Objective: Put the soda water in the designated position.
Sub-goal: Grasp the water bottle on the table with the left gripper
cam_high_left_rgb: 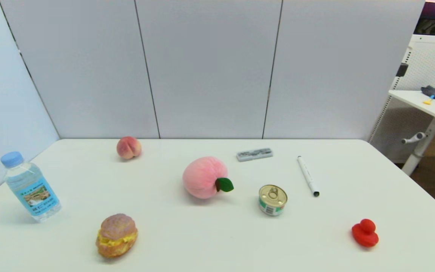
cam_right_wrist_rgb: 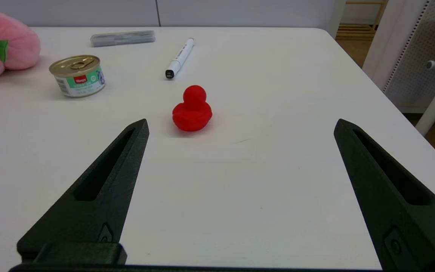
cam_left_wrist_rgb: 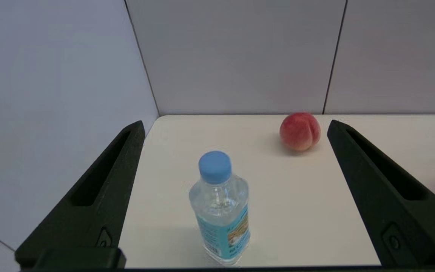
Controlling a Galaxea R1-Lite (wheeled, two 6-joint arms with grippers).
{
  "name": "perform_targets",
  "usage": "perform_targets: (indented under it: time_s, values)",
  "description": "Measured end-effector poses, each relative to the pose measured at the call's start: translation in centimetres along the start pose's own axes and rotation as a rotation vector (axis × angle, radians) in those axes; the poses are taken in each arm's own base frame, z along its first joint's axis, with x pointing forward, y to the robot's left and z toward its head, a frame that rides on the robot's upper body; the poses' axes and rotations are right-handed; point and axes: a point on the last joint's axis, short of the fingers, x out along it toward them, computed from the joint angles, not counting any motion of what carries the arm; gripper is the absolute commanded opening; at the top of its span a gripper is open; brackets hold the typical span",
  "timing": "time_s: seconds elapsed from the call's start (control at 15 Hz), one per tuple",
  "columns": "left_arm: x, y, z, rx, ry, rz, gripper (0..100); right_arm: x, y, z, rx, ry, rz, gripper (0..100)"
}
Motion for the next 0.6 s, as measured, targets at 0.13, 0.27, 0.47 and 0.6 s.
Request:
perform_targets:
  time_s: [0.13,0.27,0.47,0.6]
  values:
    - [0.6,0.7,-1.0,0.031,0.027,-0.047,100,0.0,0.0,0.0,0.0,0.0,0.0,100]
    - [1.0,1.0,-1.8,0.031,0.042,-0.046,100,0.0,0.0,0.0,0.0,0.0,0.0,100]
    - [0.9,0.7,-4.4,-0.008,0.107,-0.053,100,0.0,0.0,0.0,0.0,0.0,0.0,100]
    - [0.5,0.3,-6.1,-0.023,0.13,-0.059,100,0.0,0.0,0.0,0.0,0.0,0.0,100]
